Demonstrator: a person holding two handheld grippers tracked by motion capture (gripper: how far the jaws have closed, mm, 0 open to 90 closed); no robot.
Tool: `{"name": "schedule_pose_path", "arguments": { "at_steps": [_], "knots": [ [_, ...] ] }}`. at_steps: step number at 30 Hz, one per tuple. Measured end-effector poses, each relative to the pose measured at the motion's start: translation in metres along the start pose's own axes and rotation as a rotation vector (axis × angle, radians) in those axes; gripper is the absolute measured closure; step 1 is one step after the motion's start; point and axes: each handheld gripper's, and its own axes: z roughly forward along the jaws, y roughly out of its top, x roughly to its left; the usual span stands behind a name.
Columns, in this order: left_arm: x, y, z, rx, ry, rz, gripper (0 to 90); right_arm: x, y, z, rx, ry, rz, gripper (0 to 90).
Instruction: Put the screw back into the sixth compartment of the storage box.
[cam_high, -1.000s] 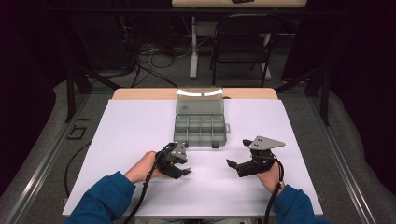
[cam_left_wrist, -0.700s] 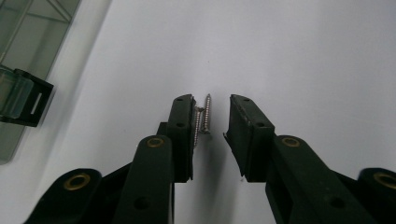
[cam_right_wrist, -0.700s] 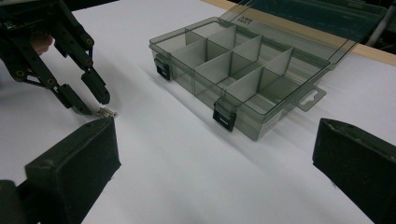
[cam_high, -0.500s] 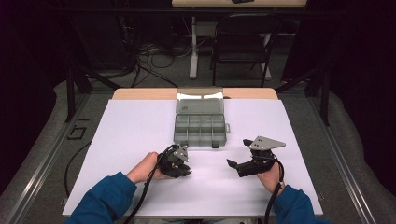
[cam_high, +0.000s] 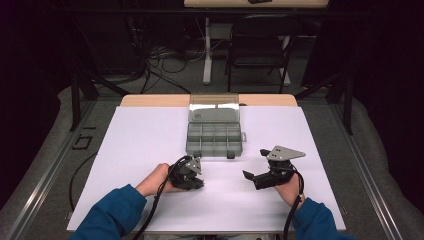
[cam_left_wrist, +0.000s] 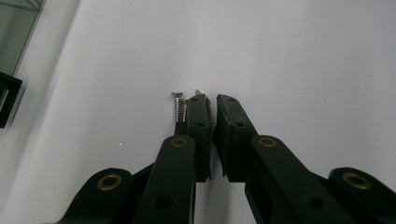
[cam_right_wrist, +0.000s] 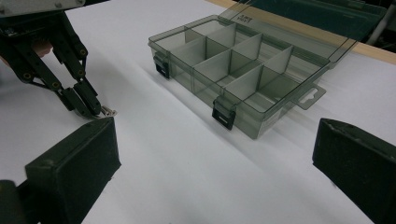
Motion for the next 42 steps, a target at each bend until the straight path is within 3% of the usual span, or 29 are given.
{"name": "schedule_pose_path", "arguments": {
  "at_steps": [19,42],
  "knots": [
    [0.003,0.000,-0.016,-0.038,0.024,-0.014,84.1,0.000,0.000,0.000,0.002,-0.002,-0.007,0.0],
    [0.019,0.017,-0.039,-0.072,0.068,-0.011,84.0,0.000,0.000,0.001,0.004,-0.004,0.000,0.0]
  ]
}}
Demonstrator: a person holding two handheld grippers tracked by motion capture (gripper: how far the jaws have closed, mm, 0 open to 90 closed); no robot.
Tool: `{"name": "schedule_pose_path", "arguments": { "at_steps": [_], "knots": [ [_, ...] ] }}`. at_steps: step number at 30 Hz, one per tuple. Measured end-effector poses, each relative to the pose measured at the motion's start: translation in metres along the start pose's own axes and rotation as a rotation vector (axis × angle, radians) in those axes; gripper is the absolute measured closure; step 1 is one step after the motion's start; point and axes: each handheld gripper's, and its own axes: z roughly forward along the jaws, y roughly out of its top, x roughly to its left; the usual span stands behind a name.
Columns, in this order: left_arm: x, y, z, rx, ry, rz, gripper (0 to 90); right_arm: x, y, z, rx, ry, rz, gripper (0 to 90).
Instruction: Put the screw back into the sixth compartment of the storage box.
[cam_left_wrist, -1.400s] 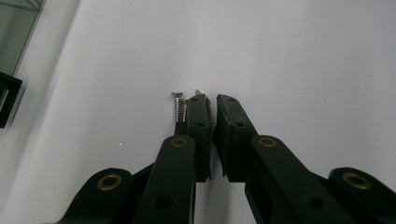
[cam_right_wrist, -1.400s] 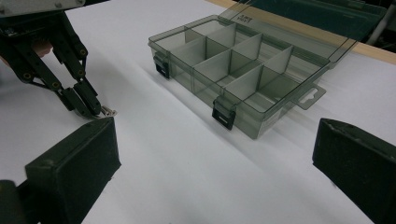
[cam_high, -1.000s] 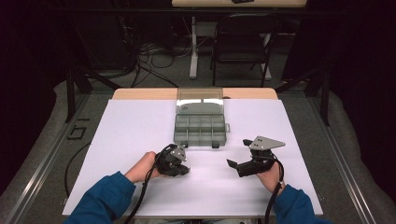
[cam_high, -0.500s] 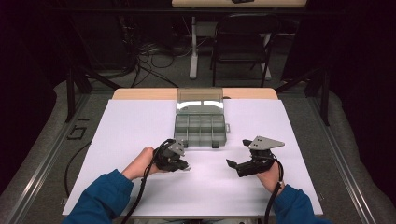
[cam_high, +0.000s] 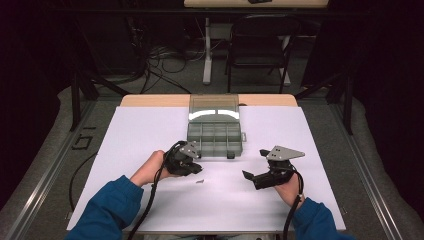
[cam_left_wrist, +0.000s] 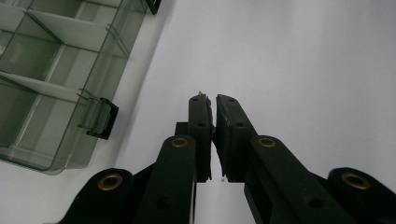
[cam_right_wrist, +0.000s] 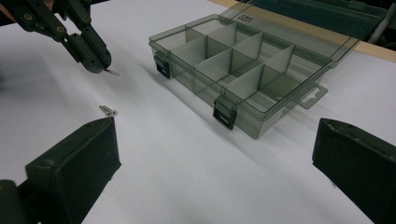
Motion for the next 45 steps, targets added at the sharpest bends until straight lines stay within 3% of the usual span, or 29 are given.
{"name": "schedule_pose_path", "arguments": {
  "at_steps": [13,27,45],
  "knots": [
    [0.012,0.008,-0.009,-0.030,0.016,-0.011,84.1,0.000,0.000,0.000,-0.010,0.002,0.005,0.0],
    [0.024,0.023,-0.012,-0.050,0.036,0.013,84.0,-0.002,0.000,-0.002,-0.021,-0.010,0.010,0.0],
    [0.044,0.033,0.000,-0.043,0.064,0.004,84.0,-0.002,0.000,-0.002,-0.021,-0.013,0.009,0.0]
  ]
}}
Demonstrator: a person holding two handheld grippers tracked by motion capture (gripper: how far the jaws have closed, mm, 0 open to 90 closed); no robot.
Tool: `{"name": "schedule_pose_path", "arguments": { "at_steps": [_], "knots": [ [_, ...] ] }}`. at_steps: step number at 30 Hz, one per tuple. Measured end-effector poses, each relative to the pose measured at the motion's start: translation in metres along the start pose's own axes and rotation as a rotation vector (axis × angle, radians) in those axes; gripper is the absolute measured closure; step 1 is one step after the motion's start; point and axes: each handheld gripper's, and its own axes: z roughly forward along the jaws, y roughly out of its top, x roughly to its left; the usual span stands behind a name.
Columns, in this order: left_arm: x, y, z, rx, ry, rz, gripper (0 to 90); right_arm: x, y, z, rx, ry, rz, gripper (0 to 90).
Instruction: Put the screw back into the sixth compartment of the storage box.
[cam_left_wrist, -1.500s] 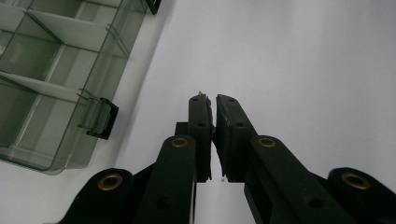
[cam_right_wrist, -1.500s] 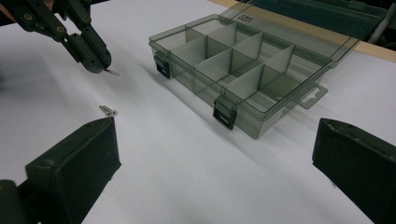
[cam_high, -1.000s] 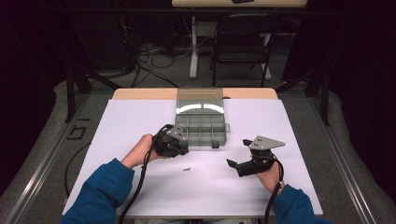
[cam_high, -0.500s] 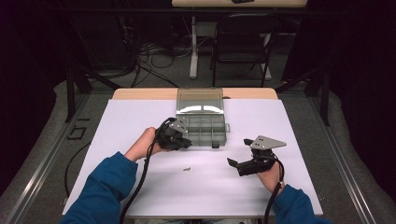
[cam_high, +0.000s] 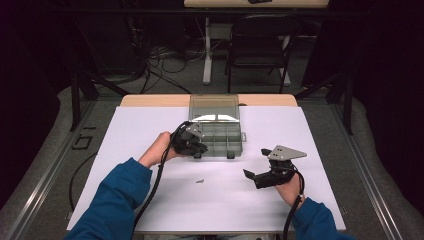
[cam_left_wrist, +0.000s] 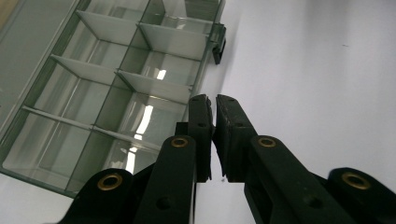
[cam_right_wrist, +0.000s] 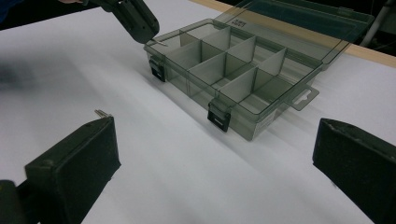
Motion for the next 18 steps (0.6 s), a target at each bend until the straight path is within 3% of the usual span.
{"name": "schedule_pose_path", "arguments": {
  "at_steps": [10,18],
  "knots": [
    [0.010,0.000,0.009,0.011,0.022,-0.023,84.1,0.000,0.000,0.000,0.000,0.001,0.001,0.0],
    [0.014,-0.003,0.019,0.012,0.060,-0.068,84.1,0.000,0.000,0.000,0.001,0.004,0.001,0.0]
  ]
}}
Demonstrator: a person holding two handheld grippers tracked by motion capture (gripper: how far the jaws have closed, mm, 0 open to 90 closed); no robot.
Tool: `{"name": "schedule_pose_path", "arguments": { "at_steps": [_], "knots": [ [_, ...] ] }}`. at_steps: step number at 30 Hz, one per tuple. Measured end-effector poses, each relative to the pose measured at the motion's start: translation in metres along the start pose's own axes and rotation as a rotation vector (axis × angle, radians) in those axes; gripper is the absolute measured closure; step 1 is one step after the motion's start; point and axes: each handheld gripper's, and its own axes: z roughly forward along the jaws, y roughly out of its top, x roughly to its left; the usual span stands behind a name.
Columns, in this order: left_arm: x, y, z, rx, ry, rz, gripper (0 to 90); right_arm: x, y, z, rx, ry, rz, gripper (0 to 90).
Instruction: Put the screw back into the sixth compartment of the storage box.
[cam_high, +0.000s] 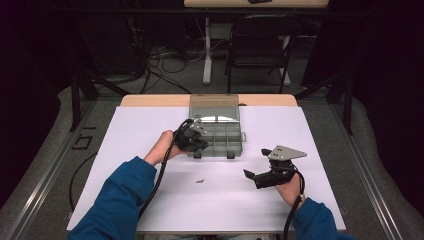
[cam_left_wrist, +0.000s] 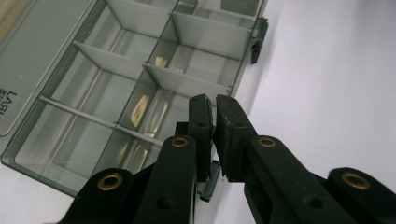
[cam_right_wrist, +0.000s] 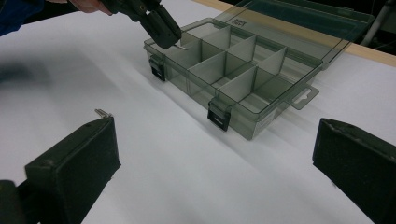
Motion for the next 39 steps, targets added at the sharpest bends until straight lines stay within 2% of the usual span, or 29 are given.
{"name": "schedule_pose_path", "arguments": {
  "at_steps": [6,14,20,27,28,29,31,33,39],
  "knots": [
    [0.004,-0.002,0.005,-0.001,0.019,-0.025,84.1,0.000,0.000,0.000,0.008,-0.002,0.000,0.0],
    [0.006,-0.003,0.010,0.004,0.021,-0.028,83.3,0.000,0.000,0.000,0.016,-0.003,-0.002,0.0],
    [0.006,-0.003,0.008,-0.008,0.026,-0.042,68.0,0.000,0.000,0.000,0.012,0.003,-0.001,0.0],
    [0.005,-0.003,-0.001,-0.029,0.053,-0.063,33.3,0.000,0.000,0.000,0.006,0.005,0.002,0.0],
    [0.004,-0.003,-0.003,-0.036,0.055,-0.068,33.3,0.000,0.000,0.000,0.009,0.004,-0.001,0.0],
    [0.003,-0.003,-0.008,-0.055,0.051,-0.075,25.2,-0.001,0.000,-0.001,0.005,0.007,-0.001,0.0],
    [0.002,-0.003,-0.010,-0.060,0.045,-0.079,22.2,0.000,0.000,-0.001,0.002,0.007,0.001,0.0],
    [0.000,-0.003,-0.017,-0.073,0.033,-0.084,15.0,-0.001,0.000,-0.001,0.007,0.005,-0.003,0.0],
    [-0.007,-0.006,-0.025,-0.076,0.031,-0.083,8.0,-0.001,0.000,-0.001,0.002,0.006,0.003,0.0]
  ]
}}
